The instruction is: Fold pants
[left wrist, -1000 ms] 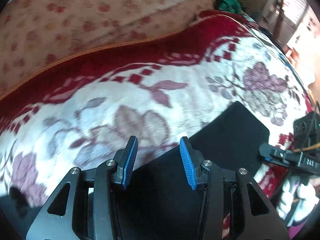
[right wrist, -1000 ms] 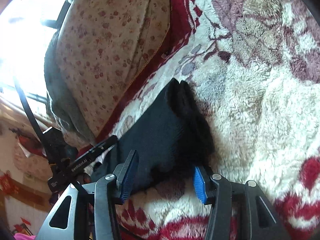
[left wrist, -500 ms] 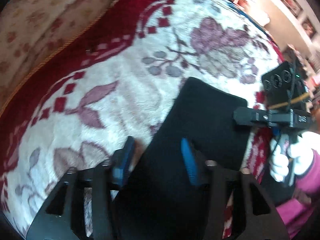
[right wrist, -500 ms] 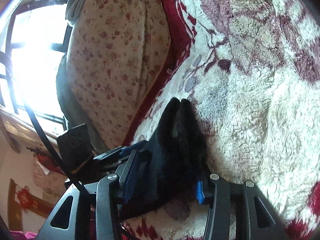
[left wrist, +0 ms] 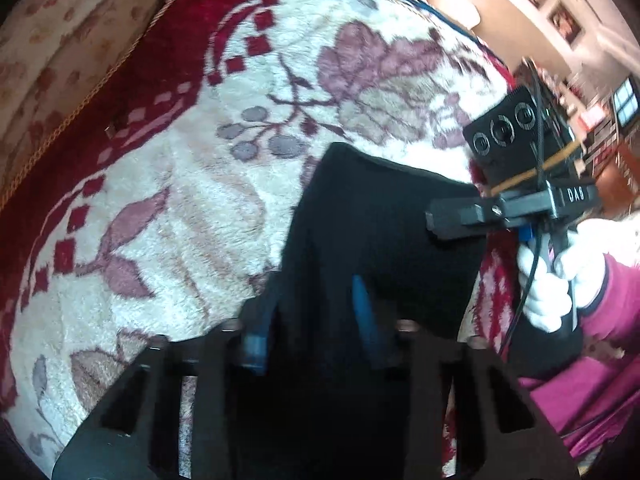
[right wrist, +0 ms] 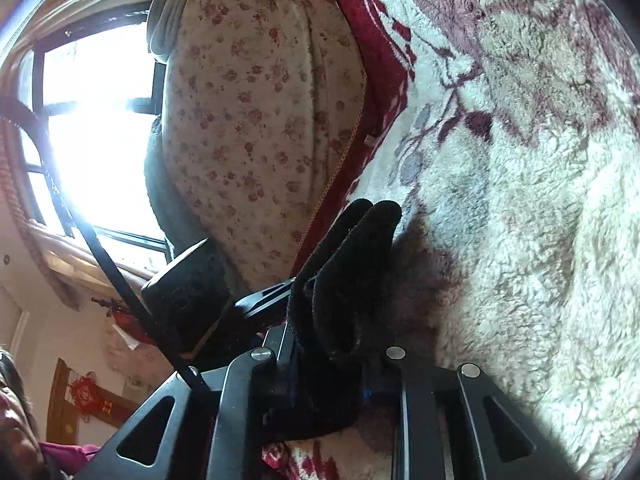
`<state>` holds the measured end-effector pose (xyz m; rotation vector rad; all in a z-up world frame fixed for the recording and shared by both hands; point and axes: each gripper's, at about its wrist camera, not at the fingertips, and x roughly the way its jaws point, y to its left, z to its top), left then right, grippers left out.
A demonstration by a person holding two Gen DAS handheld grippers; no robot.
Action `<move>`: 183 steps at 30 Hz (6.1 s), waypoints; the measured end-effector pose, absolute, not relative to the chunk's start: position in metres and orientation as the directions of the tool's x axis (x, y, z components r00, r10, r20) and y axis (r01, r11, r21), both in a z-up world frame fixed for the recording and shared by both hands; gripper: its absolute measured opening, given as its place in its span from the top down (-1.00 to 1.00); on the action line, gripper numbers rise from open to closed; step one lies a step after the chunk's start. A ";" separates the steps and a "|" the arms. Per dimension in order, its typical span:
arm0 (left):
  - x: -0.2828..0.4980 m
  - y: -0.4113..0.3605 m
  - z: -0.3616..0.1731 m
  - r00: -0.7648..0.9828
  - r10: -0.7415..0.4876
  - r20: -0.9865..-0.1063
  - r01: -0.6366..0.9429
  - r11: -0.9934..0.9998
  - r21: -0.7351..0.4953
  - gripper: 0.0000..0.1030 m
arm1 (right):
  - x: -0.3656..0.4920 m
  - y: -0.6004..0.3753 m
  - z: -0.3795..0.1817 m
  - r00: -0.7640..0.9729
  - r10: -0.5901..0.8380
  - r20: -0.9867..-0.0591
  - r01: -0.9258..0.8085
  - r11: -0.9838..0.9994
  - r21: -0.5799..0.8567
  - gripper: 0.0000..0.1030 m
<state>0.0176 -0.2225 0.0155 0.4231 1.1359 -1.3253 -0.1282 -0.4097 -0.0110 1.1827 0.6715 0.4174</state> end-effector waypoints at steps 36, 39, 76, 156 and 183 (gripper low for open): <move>-0.010 0.076 0.074 0.262 -0.550 -0.793 0.516 0.774 -0.366 0.80 | -0.048 -0.145 0.030 0.328 0.935 -0.135 -0.242 0.221 0.945 0.62; -0.017 0.103 0.067 0.297 -0.538 -0.789 0.451 0.807 -0.380 0.80 | -0.042 -0.120 0.012 0.286 0.940 -0.184 -0.224 0.252 0.941 0.62; -0.076 0.054 0.052 0.302 -0.593 -0.747 0.378 0.794 -0.477 0.80 | -0.032 -0.154 0.041 0.424 0.807 -0.410 -0.152 0.510 0.847 0.35; -0.122 0.311 0.026 0.650 -0.102 -0.753 -0.461 0.736 -0.497 -0.03 | 0.077 0.287 -0.003 -0.176 0.610 -0.772 -0.806 0.361 0.469 0.36; -0.129 0.204 0.160 0.801 -0.291 -0.523 0.027 0.890 -0.455 0.66 | 0.064 0.121 0.149 0.051 0.877 -0.478 -0.735 0.356 0.576 0.65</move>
